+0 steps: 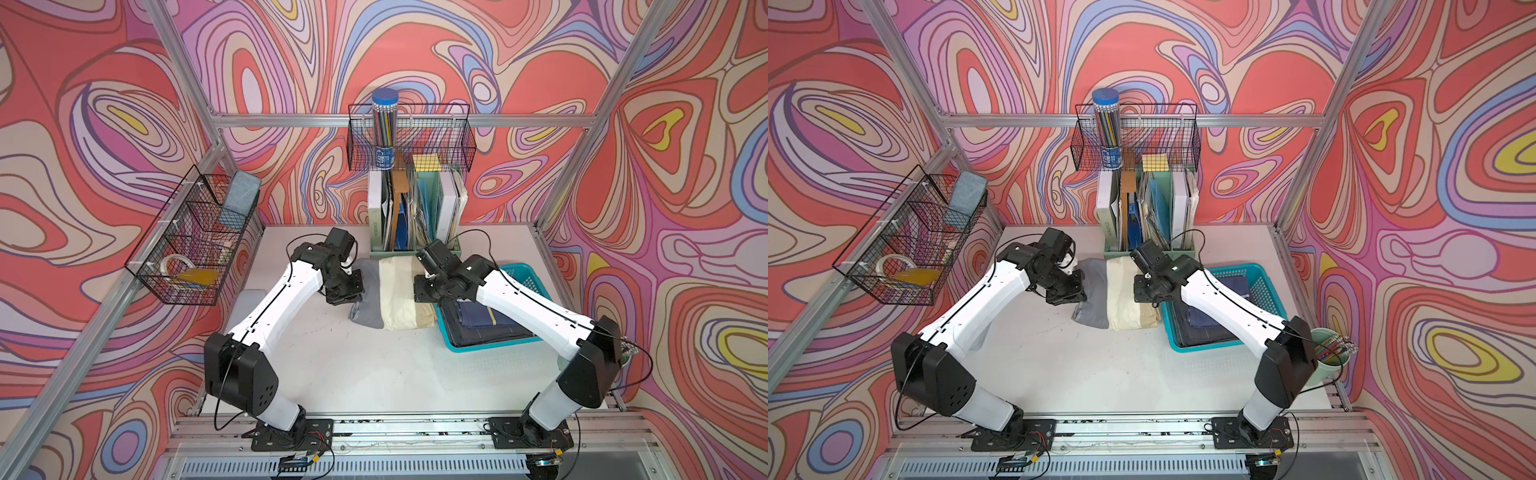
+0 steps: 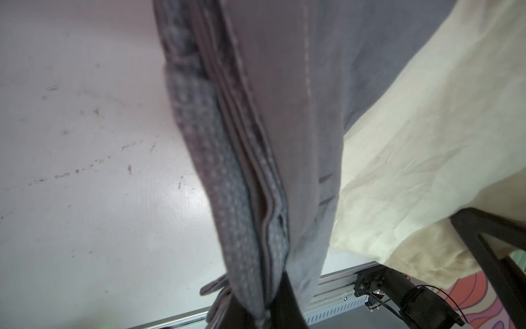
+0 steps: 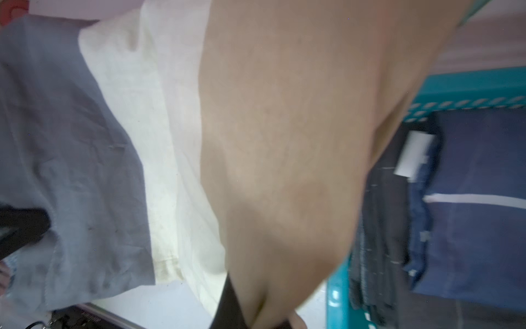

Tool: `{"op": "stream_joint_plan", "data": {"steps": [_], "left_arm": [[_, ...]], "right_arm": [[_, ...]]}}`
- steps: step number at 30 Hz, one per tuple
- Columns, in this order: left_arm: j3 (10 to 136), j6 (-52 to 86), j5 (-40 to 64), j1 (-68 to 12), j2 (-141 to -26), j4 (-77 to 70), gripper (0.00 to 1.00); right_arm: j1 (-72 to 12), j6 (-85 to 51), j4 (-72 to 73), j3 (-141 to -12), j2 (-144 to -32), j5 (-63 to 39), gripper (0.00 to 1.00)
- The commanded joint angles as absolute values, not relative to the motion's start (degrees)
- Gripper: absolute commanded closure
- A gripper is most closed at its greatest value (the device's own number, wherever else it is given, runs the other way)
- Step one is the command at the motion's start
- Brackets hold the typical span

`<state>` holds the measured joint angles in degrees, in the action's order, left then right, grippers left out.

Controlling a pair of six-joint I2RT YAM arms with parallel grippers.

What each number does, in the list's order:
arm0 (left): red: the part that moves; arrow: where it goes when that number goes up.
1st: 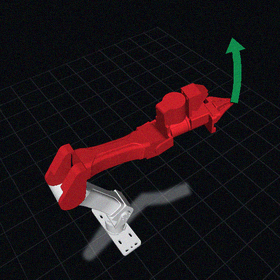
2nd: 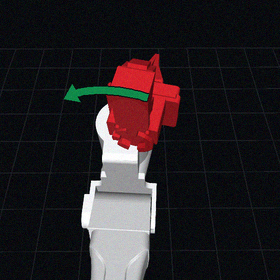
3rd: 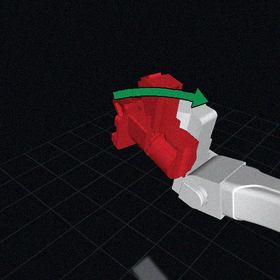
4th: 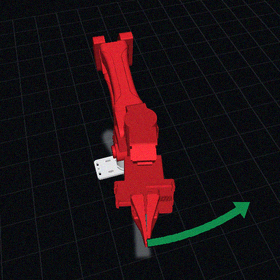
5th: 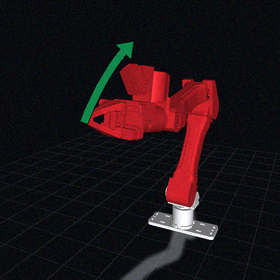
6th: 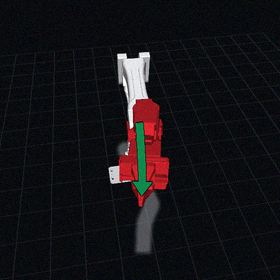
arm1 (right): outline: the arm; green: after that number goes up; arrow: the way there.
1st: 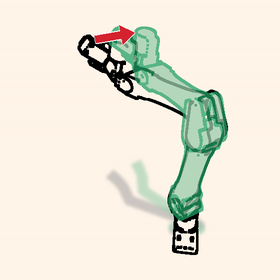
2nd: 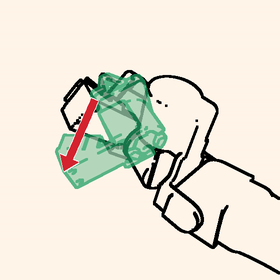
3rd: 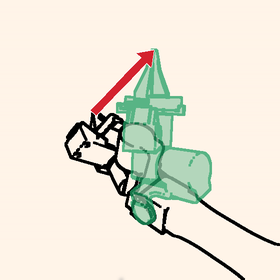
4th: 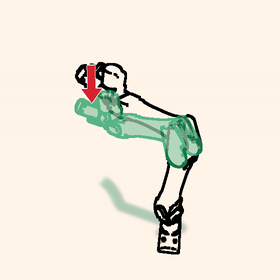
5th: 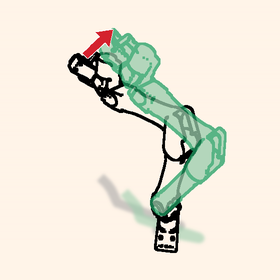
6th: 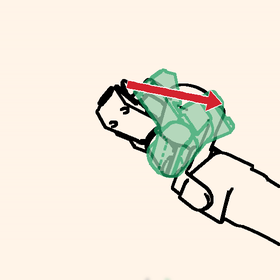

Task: Put the folded pillowcase in the basket
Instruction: Pick up the pillowcase from the center of the board, then place the pillowcase in the basket.

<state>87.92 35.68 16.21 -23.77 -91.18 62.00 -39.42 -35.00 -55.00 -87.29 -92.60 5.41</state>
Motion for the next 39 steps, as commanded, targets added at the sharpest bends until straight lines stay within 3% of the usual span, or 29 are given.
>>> {"op": "stream_joint_plan", "data": {"steps": [1,9,17,26,39], "left_arm": [[95.7,38.6,16.4,-29.3,-96.6,61.6,1.0],[116.0,41.5,17.8,-42.6,-114.7,58.1,1.0],[133.2,43.5,19.5,-48.3,-129.3,56.8,1.0],[131.8,46.6,21.0,-49.7,-133.7,51.5,1.0],[126.9,46.8,18.8,-52.2,-132.1,51.5,1.0]], "right_arm": [[-34.5,-33.3,-61.8,-85.6,-86.8,13.0,1.0],[-22.2,-30.4,-67.1,-80.8,-80.2,19.3,1.0],[-9.1,-27.3,-64.2,-74.4,-78.5,20.4,1.0],[-1.0,-25.4,-61.1,-74.0,-83.4,17.5,1.0],[0.3,-24.6,-60.0,-78.2,-93.3,18.8,1.0]]}}
